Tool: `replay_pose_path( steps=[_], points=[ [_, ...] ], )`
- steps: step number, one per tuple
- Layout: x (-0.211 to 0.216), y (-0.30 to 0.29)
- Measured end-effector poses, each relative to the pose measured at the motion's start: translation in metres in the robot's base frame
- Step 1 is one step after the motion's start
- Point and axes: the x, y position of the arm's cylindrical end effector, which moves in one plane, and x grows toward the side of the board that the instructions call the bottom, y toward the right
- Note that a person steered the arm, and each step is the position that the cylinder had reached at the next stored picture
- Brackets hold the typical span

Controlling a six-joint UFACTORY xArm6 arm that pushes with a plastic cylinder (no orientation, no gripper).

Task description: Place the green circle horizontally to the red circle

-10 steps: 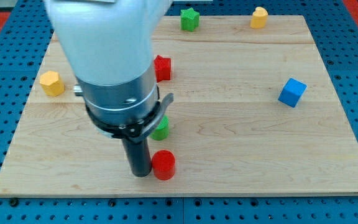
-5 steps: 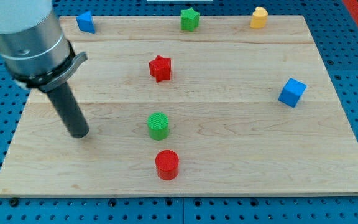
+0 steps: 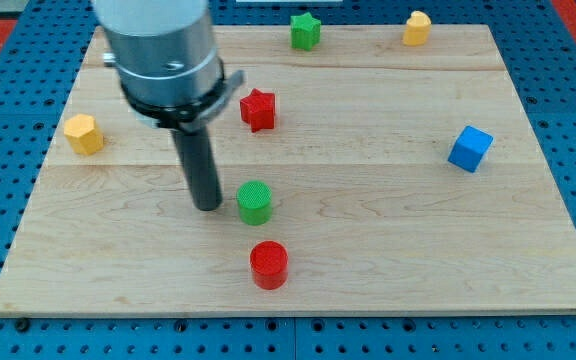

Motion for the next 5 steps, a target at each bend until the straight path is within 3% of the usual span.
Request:
replay_pose_path(
  steps=[2, 5],
  points=[
    [0.007, 0.171],
    [0.028, 0.241]
  ],
)
